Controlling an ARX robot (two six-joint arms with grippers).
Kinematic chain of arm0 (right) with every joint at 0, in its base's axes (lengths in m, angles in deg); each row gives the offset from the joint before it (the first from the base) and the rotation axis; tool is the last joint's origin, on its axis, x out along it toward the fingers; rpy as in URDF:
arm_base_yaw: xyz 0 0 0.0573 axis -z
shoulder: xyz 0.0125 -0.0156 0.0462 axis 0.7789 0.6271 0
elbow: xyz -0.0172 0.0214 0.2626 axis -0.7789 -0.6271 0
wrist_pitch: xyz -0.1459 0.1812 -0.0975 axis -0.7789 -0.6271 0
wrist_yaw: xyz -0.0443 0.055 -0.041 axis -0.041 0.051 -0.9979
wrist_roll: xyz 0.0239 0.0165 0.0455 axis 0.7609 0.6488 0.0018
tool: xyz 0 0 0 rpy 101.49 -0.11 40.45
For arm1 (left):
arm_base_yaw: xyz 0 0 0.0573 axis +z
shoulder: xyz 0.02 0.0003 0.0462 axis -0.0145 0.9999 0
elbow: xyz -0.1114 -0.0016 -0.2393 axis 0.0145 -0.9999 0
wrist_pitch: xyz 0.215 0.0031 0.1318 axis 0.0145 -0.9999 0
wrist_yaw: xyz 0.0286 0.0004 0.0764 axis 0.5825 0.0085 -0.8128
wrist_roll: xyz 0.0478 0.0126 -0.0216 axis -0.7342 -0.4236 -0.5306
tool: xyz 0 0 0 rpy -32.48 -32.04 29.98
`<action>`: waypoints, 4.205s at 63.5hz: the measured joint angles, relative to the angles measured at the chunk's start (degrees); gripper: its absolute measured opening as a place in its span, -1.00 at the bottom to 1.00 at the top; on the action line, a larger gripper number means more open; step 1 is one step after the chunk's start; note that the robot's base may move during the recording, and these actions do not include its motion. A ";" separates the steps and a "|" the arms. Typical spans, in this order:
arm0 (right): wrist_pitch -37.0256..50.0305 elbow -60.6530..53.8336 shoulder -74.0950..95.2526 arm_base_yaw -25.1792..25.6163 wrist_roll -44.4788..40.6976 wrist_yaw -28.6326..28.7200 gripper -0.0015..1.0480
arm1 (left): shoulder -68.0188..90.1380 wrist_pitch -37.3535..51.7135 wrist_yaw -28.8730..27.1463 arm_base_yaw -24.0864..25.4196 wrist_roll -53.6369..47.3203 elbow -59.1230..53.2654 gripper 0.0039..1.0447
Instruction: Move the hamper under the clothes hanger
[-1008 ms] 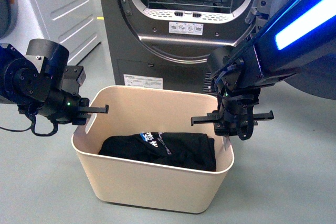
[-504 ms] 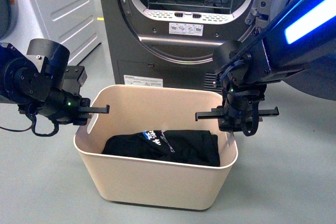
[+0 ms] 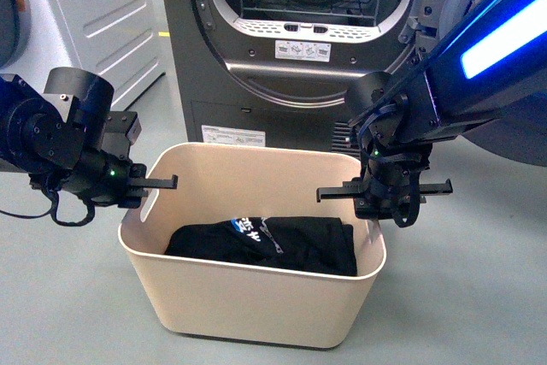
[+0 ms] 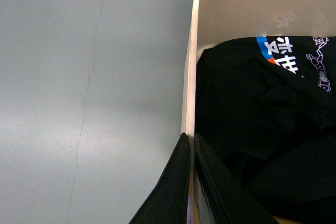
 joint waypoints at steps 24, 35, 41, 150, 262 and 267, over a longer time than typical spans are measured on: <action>0.00 -0.04 0.00 0.00 0.00 0.00 -0.94 | 0.00 0.00 0.00 0.00 0.00 0.00 -0.93; 0.00 -0.04 0.00 0.00 0.00 0.00 -0.94 | 0.00 0.00 0.00 0.00 0.00 0.00 -0.93; 0.00 -0.07 0.00 0.00 0.00 0.00 -0.94 | 0.00 0.00 -0.02 0.00 0.00 0.00 -0.93; 0.24 -0.28 -0.74 -0.17 0.24 0.07 -0.94 | -0.35 -0.02 -0.28 0.35 0.00 0.17 -0.93; 0.22 -0.46 -0.87 0.15 0.20 -0.22 -0.94 | -0.74 -0.04 -0.02 0.00 0.00 0.26 -0.93; 0.22 -0.46 -0.87 0.15 0.20 -0.20 -0.94 | -0.74 -0.04 -0.04 0.00 0.00 0.26 -0.93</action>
